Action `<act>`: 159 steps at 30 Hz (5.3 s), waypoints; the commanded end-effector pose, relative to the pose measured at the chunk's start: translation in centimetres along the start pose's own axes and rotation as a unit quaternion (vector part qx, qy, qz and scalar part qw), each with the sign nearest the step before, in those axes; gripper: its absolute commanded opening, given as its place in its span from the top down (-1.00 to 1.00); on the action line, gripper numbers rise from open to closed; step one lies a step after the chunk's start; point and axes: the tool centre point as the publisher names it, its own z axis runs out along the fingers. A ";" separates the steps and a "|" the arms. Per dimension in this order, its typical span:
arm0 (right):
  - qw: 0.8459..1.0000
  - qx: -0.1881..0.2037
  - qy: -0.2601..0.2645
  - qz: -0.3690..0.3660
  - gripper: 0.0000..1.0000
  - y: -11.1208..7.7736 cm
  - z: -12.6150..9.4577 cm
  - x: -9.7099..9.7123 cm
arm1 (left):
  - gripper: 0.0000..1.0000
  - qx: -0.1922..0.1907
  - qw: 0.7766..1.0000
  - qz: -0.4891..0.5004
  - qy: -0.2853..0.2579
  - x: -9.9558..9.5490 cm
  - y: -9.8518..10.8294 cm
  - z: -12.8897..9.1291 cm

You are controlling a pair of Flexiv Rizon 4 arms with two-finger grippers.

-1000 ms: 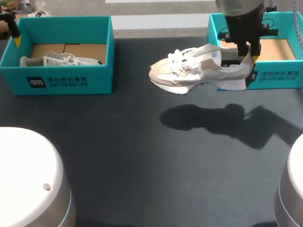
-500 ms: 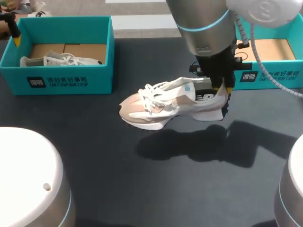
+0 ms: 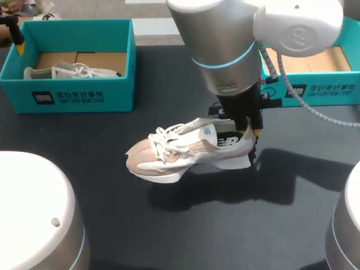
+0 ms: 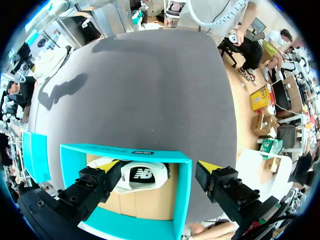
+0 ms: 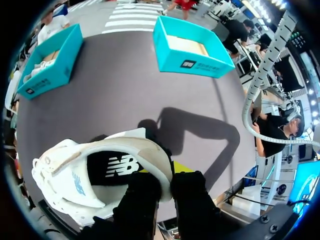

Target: Take the shoe out of the shoebox, open the shoe tongue, remove and reinsert the insole, then place the shoe into the shoebox

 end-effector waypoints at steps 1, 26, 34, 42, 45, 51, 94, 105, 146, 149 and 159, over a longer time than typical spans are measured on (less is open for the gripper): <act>0.986 -0.007 -0.046 0.161 1.00 -4.1 -0.5 2.2 | -1.00 -0.001 1.000 0.000 0.001 0.0 -0.1 0.0; 0.962 -0.003 -0.017 0.271 1.00 -0.6 7.1 6.4 | -1.00 -0.001 1.000 0.000 0.001 0.0 -0.1 0.0; 0.942 -0.012 -0.001 0.336 1.00 0.9 9.9 7.3 | -1.00 -0.001 1.000 0.000 0.001 0.0 -0.1 0.0; 0.917 -0.033 -0.009 0.397 1.00 1.2 12.8 7.8 | -1.00 -0.001 1.000 0.000 0.001 0.0 -0.1 0.0; 0.910 -0.042 -0.019 0.411 1.00 1.3 13.7 7.9 | -1.00 -0.001 1.000 0.000 0.001 0.0 -0.1 0.0; 0.906 -0.032 -0.029 0.422 1.00 1.6 15.0 8.6 | -1.00 -0.001 1.000 0.000 0.001 0.0 -0.1 0.0; 0.980 0.016 0.102 -0.169 -1.00 2.7 4.6 4.8 | -1.00 -0.001 1.000 0.000 0.001 0.0 -0.1 0.0; 0.980 0.016 0.102 -0.169 -1.00 2.7 4.6 4.8 | -1.00 -0.001 1.000 0.000 0.001 0.0 -0.1 0.0; 0.765 -0.139 0.245 -0.580 -1.00 4.6 5.8 3.2 | -1.00 -0.001 1.000 0.000 0.001 0.0 -0.1 0.0; 0.765 -0.139 0.245 -0.580 -1.00 4.6 5.8 3.2 | -1.00 -0.001 1.000 0.000 0.001 0.0 -0.1 0.0; 0.656 -0.237 0.360 -0.620 -1.00 4.1 8.2 -0.8 | -1.00 -0.001 1.000 0.000 0.001 0.0 -0.1 0.0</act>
